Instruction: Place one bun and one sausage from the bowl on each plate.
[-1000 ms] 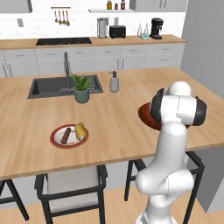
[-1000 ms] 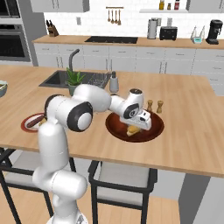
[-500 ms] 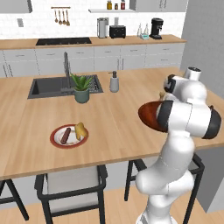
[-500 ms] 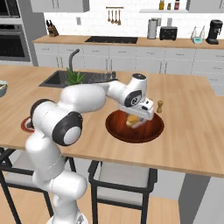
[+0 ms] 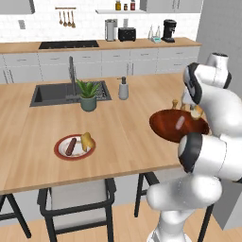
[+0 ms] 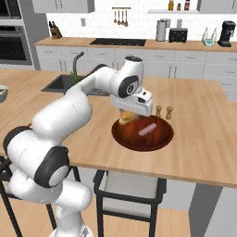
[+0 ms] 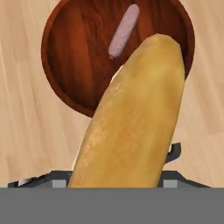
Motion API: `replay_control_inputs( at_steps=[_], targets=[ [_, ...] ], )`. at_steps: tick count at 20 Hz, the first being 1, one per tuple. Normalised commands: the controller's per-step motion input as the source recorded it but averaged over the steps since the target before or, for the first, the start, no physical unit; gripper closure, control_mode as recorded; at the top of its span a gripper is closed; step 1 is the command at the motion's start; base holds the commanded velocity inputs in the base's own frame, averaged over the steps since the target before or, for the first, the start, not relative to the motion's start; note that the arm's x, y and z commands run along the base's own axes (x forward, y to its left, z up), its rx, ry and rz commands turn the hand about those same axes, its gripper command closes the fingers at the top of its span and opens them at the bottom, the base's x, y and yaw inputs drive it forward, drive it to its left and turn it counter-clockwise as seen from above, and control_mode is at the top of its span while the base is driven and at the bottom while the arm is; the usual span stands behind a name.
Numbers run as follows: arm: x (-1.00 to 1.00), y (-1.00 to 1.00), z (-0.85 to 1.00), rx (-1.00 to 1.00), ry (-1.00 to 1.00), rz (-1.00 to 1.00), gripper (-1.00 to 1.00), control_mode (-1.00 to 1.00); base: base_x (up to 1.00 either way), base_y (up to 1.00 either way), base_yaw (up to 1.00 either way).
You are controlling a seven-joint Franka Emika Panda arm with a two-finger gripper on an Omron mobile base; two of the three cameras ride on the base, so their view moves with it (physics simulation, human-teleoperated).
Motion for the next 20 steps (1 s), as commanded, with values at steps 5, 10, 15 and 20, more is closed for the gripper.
replay_control_inputs(
  at_steps=[5, 10, 15, 20],
  targets=[
    [-1.00, 0.84, 0.63, 0.00, 0.00, 0.11, 1.00, -1.00, 0.00, 0.00, 0.00],
    [-0.94, 0.87, 0.21, 0.00, 0.00, 0.11, 1.00, -1.00, 0.00, 0.00, 0.00],
    [0.00, 0.00, 0.00, 0.00, 0.00, 0.00, 1.00, 1.00, -1.00, 0.85, 0.10],
    [0.00, 0.00, 0.00, 0.00, 0.00, 0.00, 1.00, 1.00, -0.59, 1.00, 0.04]
  ],
)
